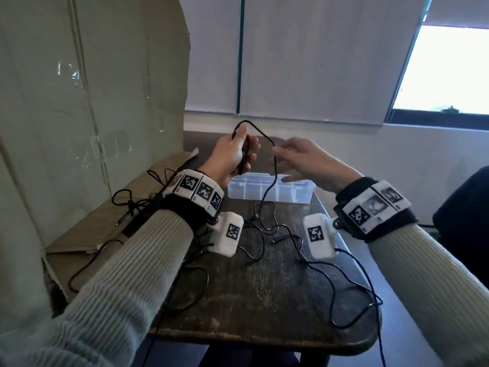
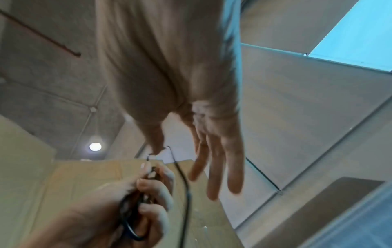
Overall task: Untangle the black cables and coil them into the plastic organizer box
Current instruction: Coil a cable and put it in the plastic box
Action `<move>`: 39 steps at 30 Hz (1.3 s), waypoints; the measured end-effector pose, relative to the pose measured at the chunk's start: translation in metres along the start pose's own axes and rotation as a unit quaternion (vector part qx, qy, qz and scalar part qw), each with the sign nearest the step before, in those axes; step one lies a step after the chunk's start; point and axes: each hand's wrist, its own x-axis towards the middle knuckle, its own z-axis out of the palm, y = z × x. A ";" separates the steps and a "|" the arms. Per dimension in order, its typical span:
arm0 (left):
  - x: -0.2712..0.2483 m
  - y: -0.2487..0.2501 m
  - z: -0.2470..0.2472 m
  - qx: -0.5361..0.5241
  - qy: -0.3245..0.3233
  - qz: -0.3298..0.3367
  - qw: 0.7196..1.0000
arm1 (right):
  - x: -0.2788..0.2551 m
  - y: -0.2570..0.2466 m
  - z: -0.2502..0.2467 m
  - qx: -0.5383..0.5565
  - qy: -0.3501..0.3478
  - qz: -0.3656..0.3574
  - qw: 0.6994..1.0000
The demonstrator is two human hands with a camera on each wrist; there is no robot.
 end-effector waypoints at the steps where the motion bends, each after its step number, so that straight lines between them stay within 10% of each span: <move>1: 0.000 -0.001 0.002 0.000 0.001 0.006 1.000 | 0.004 -0.004 0.001 0.020 0.040 -0.022 0.999; 11: -0.001 0.003 -0.006 -0.166 -0.081 -0.075 0.980 | 0.027 0.012 0.015 -0.044 0.168 -0.100 0.980; 17: -0.004 0.008 -0.008 -0.041 -0.124 -0.099 0.986 | 0.037 0.008 0.008 0.020 0.237 -0.035 0.971; 24: -0.005 0.003 -0.004 0.041 -0.075 -0.067 0.994 | 0.018 -0.004 0.021 0.067 0.101 -0.032 0.992; 31: 0.007 0.001 -0.023 0.069 0.020 -0.056 0.996 | 0.023 0.002 -0.003 0.155 0.237 0.015 0.959; 35: 0.009 0.003 -0.043 0.083 0.052 -0.069 0.993 | 0.031 0.019 -0.030 0.026 0.291 0.031 0.956; 39: 0.008 0.005 -0.035 0.100 -0.005 -0.046 0.994 | 0.030 0.021 -0.011 -0.159 0.181 -0.029 0.970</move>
